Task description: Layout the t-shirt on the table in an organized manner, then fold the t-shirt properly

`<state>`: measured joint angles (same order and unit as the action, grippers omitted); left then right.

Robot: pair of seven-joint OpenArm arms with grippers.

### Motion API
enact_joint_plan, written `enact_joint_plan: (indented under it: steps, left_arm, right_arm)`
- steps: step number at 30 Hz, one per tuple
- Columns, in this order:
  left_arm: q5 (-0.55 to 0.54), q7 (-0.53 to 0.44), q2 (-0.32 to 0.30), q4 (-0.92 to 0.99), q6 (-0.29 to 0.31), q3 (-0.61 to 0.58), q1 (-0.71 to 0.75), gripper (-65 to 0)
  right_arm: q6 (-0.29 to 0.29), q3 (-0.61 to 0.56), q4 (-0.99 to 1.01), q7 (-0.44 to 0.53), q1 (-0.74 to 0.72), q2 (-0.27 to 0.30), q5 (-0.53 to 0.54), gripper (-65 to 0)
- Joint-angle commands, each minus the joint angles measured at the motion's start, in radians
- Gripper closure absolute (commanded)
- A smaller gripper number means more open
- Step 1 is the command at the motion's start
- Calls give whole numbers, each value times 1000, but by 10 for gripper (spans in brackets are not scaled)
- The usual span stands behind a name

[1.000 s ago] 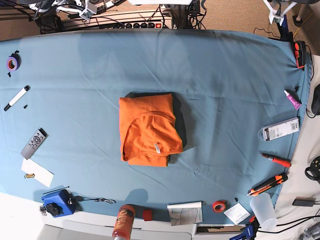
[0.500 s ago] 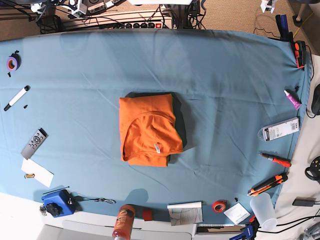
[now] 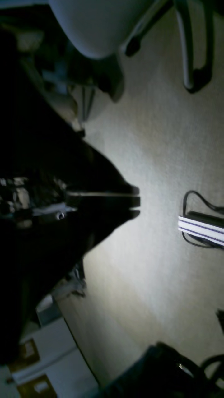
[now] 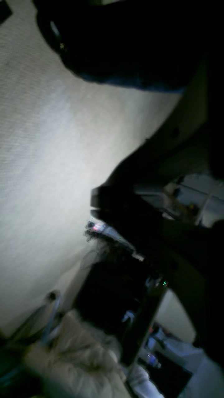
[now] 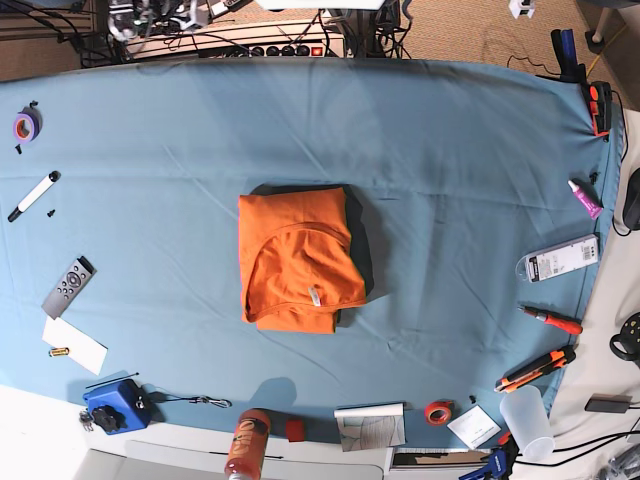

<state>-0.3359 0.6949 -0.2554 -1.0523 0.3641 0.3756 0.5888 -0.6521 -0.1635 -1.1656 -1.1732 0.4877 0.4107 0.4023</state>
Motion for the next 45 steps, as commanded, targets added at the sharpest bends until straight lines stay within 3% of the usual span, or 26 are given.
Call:
enact_joint_plan:
  steps: [1,4,10,13,15,18,21,27,38,45]
  left_arm:
    - [-2,-16,-10,23,4,4,-1,0]
    - [7,-90,-2,111,-1,4,-37,0]
    - [163,-347,51,284,-5,5,-80,0]
    - [180,-428,85,347,-17,5,-101,0]
    - [180,-433,106,371,-27,5,-122,0]
    - [179,-435,126,381,-31,5,-148,0]
    - [180,-435,128,381,-43,5,-166,0]
    - [180,-480,128,381,-151,5,-170,0]
    - [179,-487,128,380,-161,5,-172,0]
    - [179,-498,128,380,-161,5,-180,0]
  right_arm:
    - [-3,-21,22,11,-13,13,-23,0]
    - [0,-92,119,98,-65,13,-109,0]
    - [0,-211,280,323,-146,13,-248,0]
    - [22,-256,340,417,-173,13,-314,0]
    - [77,-274,379,500,-182,13,-372,0]
    - [209,-288,426,663,-183,8,-484,0]
    - [314,-287,473,791,-183,-3,-515,0]
    - [408,-287,534,970,-192,-24,-516,0]
    - [425,-287,534,1058,-192,-92,-516,0]
    - [422,-287,534,1053,-192,-114,-515,0]
